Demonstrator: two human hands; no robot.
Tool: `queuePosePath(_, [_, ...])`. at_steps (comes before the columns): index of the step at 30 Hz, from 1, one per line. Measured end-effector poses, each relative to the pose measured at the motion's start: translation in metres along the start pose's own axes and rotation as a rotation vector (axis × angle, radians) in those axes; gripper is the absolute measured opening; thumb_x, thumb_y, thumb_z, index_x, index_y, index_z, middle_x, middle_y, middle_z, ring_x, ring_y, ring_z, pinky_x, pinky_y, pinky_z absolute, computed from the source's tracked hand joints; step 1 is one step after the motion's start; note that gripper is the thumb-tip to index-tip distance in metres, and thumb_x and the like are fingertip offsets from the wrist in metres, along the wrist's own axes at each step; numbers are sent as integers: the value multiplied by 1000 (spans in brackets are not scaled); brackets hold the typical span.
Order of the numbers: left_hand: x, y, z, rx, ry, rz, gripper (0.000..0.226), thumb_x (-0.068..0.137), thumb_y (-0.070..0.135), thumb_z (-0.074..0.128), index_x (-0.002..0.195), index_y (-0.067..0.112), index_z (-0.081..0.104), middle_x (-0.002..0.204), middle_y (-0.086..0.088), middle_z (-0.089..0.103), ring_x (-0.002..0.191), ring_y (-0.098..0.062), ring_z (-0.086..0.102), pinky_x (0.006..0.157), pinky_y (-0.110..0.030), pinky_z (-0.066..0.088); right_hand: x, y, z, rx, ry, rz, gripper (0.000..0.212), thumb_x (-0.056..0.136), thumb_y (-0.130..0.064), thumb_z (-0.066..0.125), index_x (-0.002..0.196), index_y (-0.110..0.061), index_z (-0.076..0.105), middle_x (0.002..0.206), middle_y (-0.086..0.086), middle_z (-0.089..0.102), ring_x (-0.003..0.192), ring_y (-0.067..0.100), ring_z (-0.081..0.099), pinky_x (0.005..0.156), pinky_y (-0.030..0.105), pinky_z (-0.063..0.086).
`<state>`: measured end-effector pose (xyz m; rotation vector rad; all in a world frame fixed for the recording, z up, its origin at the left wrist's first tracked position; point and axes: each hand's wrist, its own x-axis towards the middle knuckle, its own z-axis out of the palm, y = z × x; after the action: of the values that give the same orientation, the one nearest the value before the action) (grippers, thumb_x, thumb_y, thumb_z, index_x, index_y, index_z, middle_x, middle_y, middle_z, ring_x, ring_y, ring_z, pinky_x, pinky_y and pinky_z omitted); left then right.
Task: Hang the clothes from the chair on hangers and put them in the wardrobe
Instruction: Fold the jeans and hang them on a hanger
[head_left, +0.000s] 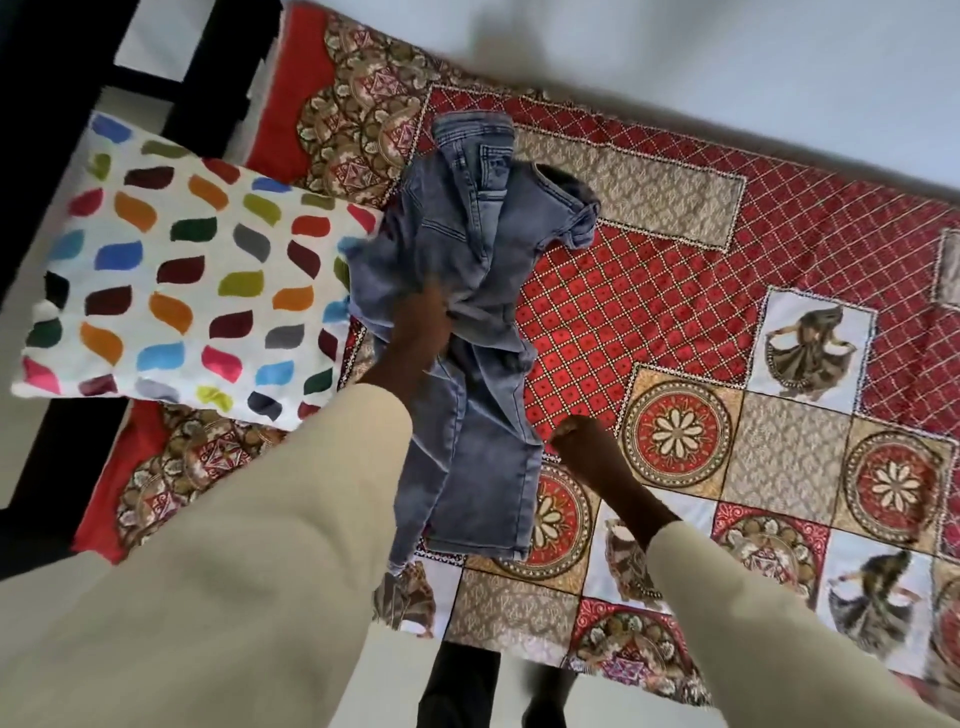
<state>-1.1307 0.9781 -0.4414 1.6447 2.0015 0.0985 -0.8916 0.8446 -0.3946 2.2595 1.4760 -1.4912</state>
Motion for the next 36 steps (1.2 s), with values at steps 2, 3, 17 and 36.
queuePosePath(2, [-24,4,-11,-435,52,-108,21,86,-4,48,99,13,46,87,-10,53,83,-25,52,72,-36,39,1,-18,-7,73,59,-40,17,91,-14,59,100,-2,68,97,12,71,79,22,62,62,23,41])
queuePosePath(3, [-39,8,-19,-560,88,-143,20,86,-5,50,97,11,47,87,-11,53,82,-23,50,71,-34,39,-2,-30,-11,119,96,-72,19,94,-21,60,99,-4,66,93,8,70,73,17,58,58,20,35])
queuePosePath(17, [-165,-12,-34,-1108,-346,-624,20,95,15,60,103,-3,65,83,-14,74,69,-23,68,57,-24,56,-55,-20,39,432,46,11,26,84,-12,57,108,-6,66,100,15,70,90,33,66,66,32,52])
queuePosePath(36, [-278,173,-147,-498,72,145,25,74,-8,66,81,11,51,70,4,53,60,-13,51,48,-13,38,-197,43,-100,-121,137,-277,21,91,-2,53,108,6,61,99,15,67,85,30,65,66,26,50])
